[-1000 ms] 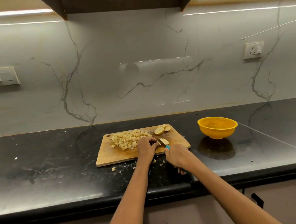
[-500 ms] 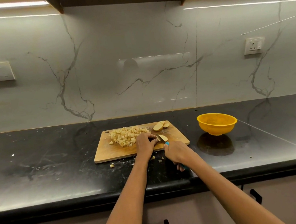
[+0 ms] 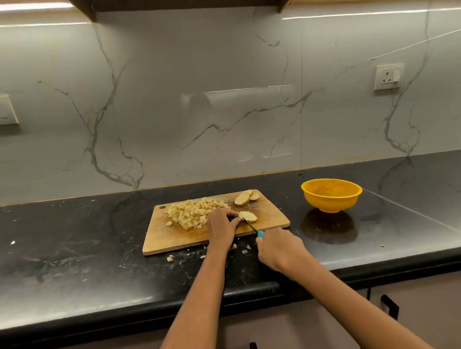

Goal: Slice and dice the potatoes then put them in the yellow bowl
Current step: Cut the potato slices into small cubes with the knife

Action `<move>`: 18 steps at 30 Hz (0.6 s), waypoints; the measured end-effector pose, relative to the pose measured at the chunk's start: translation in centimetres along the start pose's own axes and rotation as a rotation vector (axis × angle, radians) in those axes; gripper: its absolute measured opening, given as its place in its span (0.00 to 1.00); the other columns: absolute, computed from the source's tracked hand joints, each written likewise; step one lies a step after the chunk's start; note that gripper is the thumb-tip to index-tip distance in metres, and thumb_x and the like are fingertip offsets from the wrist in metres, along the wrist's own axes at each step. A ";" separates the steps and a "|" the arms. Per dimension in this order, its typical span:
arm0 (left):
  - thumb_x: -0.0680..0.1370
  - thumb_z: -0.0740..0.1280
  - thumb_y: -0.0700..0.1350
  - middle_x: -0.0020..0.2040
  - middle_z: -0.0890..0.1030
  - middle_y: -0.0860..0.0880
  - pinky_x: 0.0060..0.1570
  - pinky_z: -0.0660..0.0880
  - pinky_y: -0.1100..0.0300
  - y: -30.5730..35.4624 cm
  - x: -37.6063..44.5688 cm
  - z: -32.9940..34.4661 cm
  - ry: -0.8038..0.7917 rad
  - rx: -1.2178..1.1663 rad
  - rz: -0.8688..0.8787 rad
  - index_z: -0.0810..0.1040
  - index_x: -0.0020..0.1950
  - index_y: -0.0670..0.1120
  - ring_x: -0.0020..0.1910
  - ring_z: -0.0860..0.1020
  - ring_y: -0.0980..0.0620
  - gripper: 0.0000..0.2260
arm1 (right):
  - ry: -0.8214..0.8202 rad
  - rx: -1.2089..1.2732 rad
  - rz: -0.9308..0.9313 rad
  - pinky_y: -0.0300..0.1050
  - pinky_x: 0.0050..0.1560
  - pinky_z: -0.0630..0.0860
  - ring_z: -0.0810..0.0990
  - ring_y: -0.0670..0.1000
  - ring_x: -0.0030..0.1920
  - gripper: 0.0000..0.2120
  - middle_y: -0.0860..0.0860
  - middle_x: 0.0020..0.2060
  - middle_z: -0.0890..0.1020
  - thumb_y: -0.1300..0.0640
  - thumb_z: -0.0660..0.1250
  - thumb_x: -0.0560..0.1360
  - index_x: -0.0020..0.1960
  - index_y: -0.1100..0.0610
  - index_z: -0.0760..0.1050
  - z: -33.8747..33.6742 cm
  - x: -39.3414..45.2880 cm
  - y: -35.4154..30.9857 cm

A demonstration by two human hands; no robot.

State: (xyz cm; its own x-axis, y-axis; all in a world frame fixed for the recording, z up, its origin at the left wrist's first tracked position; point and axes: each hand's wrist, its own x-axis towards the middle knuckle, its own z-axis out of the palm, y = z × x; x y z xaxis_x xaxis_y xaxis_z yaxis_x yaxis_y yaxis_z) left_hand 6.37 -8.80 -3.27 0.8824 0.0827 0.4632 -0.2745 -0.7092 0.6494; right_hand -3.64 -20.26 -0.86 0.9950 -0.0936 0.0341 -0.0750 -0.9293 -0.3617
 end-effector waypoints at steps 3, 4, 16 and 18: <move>0.75 0.69 0.40 0.53 0.82 0.46 0.54 0.68 0.65 0.0 0.1 0.2 -0.012 0.013 -0.008 0.82 0.53 0.42 0.54 0.77 0.52 0.08 | 0.104 0.038 0.001 0.46 0.52 0.73 0.79 0.56 0.56 0.20 0.58 0.55 0.80 0.48 0.53 0.82 0.59 0.62 0.74 0.1 -0.3 0.5; 0.75 0.68 0.39 0.53 0.82 0.46 0.55 0.69 0.64 0.0 0.2 0.2 -0.014 0.019 -0.015 0.81 0.54 0.43 0.55 0.77 0.52 0.08 | 0.123 0.047 0.005 0.46 0.51 0.74 0.79 0.56 0.55 0.20 0.57 0.54 0.80 0.48 0.52 0.82 0.58 0.62 0.75 0.1 -0.2 0.6; 0.76 0.62 0.31 0.68 0.72 0.44 0.68 0.63 0.57 0.8 2.0 0.7 -0.230 0.094 0.096 0.71 0.68 0.43 0.68 0.69 0.48 0.21 | 0.051 0.164 0.092 0.49 0.49 0.81 0.82 0.55 0.47 0.21 0.57 0.47 0.79 0.49 0.53 0.82 0.62 0.64 0.71 -1.4 3.9 2.0; 0.75 0.66 0.33 0.65 0.75 0.44 0.67 0.65 0.57 0.9 1.9 0.8 -0.245 0.081 0.126 0.73 0.66 0.43 0.65 0.72 0.49 0.20 | 0.035 0.179 0.107 0.46 0.42 0.82 0.82 0.52 0.40 0.21 0.56 0.43 0.79 0.48 0.52 0.82 0.62 0.64 0.71 -1.6 3.9 1.9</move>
State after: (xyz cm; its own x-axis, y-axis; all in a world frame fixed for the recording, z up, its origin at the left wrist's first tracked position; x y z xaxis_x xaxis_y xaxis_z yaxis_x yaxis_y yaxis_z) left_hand 8.08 -9.84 -2.29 0.9121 -0.1738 0.3713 -0.3647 -0.7576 0.5413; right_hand 0.02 -22.99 0.08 0.9789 -0.2038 0.0172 -0.1646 -0.8350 -0.5250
